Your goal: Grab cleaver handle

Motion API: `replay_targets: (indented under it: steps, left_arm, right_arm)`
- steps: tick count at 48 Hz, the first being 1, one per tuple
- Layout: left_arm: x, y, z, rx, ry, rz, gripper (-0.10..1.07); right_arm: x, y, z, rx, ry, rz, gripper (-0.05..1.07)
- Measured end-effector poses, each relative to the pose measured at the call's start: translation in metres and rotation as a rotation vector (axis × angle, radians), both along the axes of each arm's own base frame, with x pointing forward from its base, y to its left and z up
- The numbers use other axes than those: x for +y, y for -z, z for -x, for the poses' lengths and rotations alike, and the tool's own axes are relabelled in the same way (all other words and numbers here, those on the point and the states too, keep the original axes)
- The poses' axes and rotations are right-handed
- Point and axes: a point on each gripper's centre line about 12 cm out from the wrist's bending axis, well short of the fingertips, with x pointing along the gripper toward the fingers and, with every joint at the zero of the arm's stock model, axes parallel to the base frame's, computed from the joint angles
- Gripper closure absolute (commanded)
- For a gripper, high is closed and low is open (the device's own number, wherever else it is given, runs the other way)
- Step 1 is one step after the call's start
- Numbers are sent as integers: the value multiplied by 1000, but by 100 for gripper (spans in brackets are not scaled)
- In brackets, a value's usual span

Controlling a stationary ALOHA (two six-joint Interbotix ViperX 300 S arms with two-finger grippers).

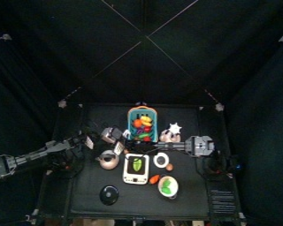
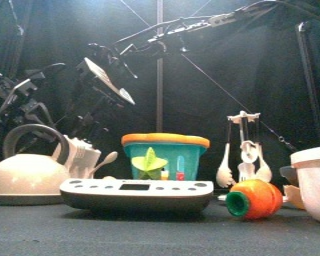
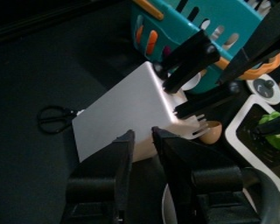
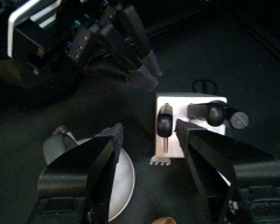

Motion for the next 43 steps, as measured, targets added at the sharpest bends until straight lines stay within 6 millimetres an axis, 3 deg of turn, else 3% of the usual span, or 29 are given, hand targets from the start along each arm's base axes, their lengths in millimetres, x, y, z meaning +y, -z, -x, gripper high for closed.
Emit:
replay_targets:
  steps: [29, 43]
  left_arm:
    - [2, 2, -3, -7, 1, -2, 29]
    - [2, 2, -3, -6, 1, -1, 29]
  right_arm:
    - [-16, 1, -3, 10, 45, 5, 18]
    - [-18, 3, -2, 24, 56, 7, 37]
